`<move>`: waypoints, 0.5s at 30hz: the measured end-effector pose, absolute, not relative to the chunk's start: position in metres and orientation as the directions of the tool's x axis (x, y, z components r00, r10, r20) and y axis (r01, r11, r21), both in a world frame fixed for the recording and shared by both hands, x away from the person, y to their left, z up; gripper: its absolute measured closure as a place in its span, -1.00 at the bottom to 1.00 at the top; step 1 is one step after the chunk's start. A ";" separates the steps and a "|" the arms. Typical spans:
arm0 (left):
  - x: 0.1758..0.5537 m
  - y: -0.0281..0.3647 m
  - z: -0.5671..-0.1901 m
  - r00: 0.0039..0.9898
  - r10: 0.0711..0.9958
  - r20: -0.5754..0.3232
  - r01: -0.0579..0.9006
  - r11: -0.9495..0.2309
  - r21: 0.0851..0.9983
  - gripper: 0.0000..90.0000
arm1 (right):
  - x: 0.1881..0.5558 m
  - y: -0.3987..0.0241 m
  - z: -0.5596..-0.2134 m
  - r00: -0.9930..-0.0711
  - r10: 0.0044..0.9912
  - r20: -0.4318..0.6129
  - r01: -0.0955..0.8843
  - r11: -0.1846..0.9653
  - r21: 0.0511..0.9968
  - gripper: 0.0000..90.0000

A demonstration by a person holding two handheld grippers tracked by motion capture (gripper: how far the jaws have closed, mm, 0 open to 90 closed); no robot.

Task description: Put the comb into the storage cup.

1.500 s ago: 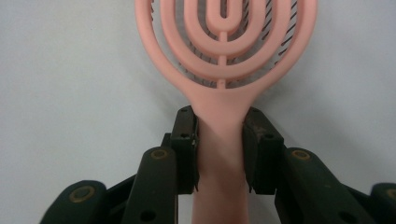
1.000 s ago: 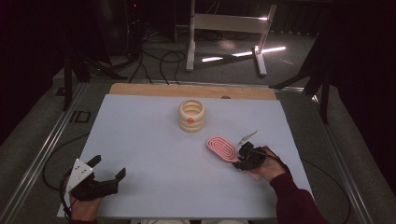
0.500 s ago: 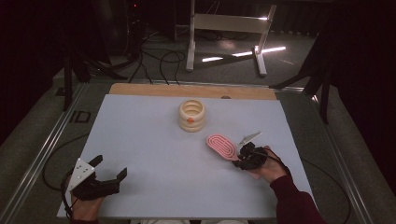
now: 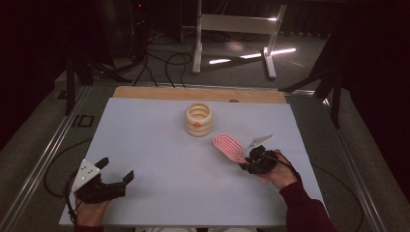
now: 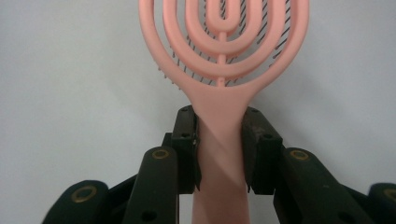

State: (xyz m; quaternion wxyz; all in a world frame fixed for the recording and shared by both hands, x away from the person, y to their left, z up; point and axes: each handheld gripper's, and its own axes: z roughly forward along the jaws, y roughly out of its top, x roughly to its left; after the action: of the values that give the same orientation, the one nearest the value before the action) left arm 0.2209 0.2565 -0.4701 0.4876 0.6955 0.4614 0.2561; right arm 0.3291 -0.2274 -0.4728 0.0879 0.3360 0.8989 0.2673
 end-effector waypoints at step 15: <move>0.238 0.243 -0.460 0.452 0.888 -0.087 0.429 -0.131 0.894 -0.99 | 0.327 -0.216 -0.461 -0.764 0.645 0.015 0.532 0.616 0.580 0.55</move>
State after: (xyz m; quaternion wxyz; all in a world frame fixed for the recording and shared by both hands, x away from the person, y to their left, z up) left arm 0.2378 0.2433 -0.4603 0.4694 0.7110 0.4629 0.2446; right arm 0.3274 -0.2158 -0.4608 0.0978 0.3295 0.8936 0.2886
